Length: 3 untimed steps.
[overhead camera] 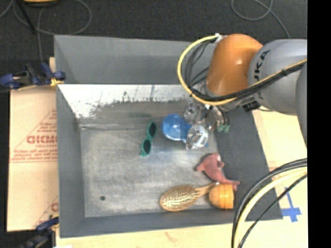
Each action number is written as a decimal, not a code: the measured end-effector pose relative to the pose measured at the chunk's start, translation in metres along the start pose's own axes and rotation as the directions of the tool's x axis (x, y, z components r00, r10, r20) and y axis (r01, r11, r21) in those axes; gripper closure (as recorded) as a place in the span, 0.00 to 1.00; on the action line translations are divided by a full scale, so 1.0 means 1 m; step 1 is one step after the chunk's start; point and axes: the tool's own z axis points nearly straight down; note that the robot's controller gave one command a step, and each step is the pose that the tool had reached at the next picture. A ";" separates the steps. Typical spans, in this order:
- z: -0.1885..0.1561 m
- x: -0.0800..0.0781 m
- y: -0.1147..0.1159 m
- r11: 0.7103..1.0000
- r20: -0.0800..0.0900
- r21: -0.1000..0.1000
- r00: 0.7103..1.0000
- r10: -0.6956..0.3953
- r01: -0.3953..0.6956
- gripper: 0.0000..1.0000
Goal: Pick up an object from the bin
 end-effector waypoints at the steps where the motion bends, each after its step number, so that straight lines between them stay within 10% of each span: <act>1: -0.012 0.000 0.000 1.000 0.000 0.000 1.000 0.000 0.000 1.00; 3: -0.030 -0.001 0.000 1.000 -0.001 0.001 1.000 0.000 0.000 1.00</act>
Offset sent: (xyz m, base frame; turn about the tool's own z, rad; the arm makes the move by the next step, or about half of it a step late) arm -0.0001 -0.0001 0.0198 0.0000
